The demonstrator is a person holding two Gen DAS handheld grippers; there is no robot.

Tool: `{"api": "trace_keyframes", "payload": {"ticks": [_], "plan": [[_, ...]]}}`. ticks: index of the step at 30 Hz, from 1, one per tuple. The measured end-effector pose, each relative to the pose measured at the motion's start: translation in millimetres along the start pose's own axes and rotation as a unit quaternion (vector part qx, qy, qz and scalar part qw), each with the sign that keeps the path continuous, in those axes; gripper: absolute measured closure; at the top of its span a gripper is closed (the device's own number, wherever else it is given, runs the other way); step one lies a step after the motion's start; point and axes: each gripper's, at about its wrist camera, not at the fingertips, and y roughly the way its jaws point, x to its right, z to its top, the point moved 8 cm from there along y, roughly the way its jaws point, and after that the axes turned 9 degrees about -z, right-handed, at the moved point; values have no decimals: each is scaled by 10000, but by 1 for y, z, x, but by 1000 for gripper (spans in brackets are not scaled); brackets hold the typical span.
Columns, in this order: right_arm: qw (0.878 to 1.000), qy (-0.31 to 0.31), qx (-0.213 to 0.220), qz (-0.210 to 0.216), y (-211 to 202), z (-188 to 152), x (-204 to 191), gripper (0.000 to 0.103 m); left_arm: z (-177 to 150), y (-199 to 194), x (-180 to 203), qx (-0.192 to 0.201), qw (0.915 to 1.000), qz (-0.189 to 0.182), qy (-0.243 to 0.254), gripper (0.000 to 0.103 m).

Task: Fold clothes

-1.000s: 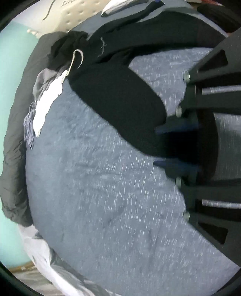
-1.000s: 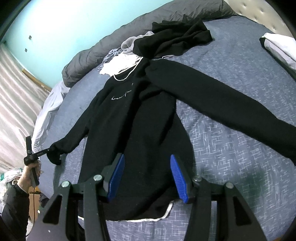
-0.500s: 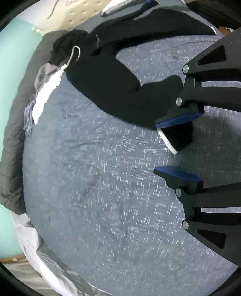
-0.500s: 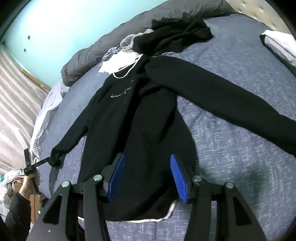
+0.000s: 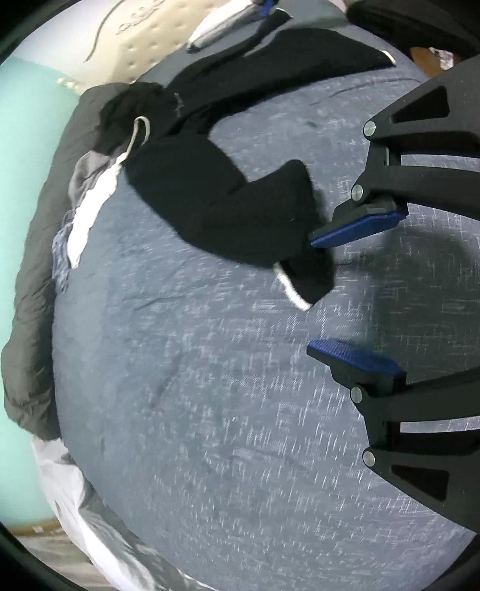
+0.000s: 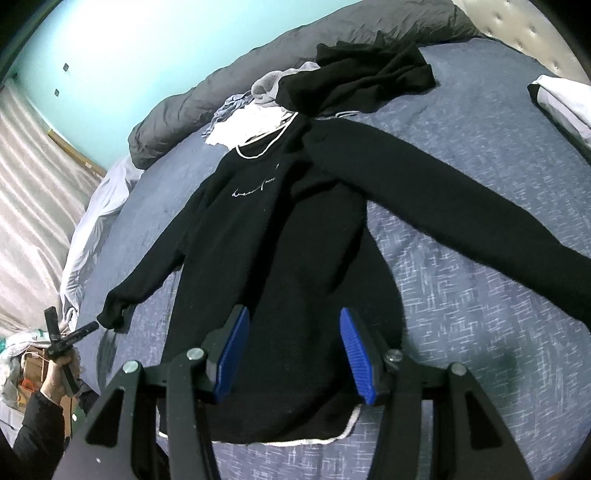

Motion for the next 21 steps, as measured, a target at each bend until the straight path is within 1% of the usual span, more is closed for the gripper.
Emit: {"api": "trace_keyframes", "payload": {"ticks": [3,5,6,7,8,12,14,17,20,21], "plan": [[10000,-33,-12,6,0,-2,-5,51,-2,12,4,-62,10000,-64,29,47],[10000,-42,-5,-15,-1,-1,-6,51,-1,21,5,-80,9999,-52,58,51],[10000,-44,5,-28,-2,0,-6,51,1,23,7,-44,9999,-75,106,58],[10000,-45,9,-42,-3,1,-5,51,4,24,9,-30,9999,-94,132,84],[10000,-45,11,-56,-3,2,-4,51,6,25,11,-15,9998,-112,156,98],[9999,-12,41,-94,-6,6,-1,51,20,14,16,46,9997,-139,216,98],[9999,3,68,-76,-8,7,0,51,30,-4,14,104,9995,-59,277,98],[10000,-26,69,-41,-8,6,-3,51,44,-31,6,156,9996,17,240,98],[10000,-49,62,3,-8,4,-6,51,48,-50,-9,23,9999,102,137,98],[10000,-48,58,14,-7,3,-6,51,48,-53,-15,-46,9998,188,109,98]]}}
